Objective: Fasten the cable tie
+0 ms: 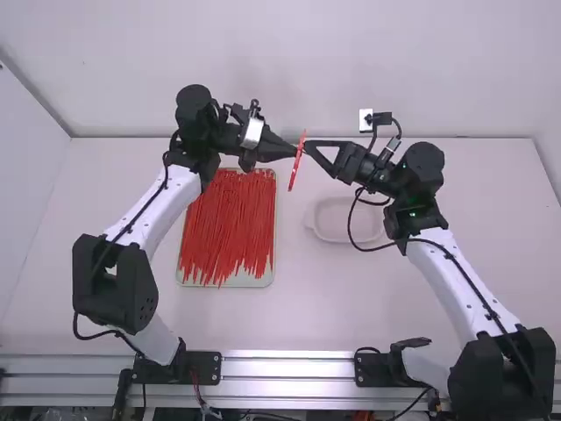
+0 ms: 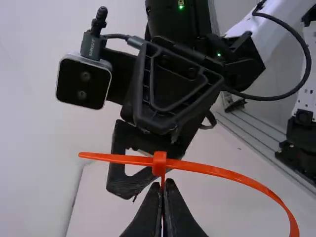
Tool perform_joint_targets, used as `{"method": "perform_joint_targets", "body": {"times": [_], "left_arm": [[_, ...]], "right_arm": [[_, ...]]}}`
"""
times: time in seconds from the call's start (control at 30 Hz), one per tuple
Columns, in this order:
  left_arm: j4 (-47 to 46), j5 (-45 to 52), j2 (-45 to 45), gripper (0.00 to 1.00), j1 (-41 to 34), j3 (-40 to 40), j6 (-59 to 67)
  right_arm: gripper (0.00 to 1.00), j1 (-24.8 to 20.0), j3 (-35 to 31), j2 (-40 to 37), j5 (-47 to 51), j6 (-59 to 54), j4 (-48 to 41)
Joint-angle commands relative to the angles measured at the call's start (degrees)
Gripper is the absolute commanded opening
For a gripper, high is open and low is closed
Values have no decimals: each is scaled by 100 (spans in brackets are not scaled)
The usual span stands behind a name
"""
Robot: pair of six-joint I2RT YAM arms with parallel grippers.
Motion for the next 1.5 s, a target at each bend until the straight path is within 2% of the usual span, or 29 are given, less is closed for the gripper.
{"method": "perform_joint_targets", "body": {"times": [0.0, 0.1, 0.33, 0.53, 0.8, 1.0, 1.47], "left_arm": [[55, 120, -61, 2, -122, -39, -142], [22, 120, -61, 2, -157, -39, -142], [-70, 120, -61, 2, -155, -39, -142], [-275, 122, -61, 2, -190, -39, -101], [-293, 120, -61, 2, -195, -39, -107], [-291, 118, -61, 2, -195, -39, -94], [-291, 118, -61, 2, -195, -39, -101]], "right_arm": [[47, 4, -11, 7, -57, 24, 35], [45, 4, -11, 7, -59, 31, 31], [27, 4, -11, 4, -63, 129, 35], [24, 2, -11, 7, -81, 131, 33], [24, 2, -11, 4, -72, 129, 33], [31, 4, -11, 4, -55, 129, 35], [34, 4, -11, 4, 11, 212, 221]]}}
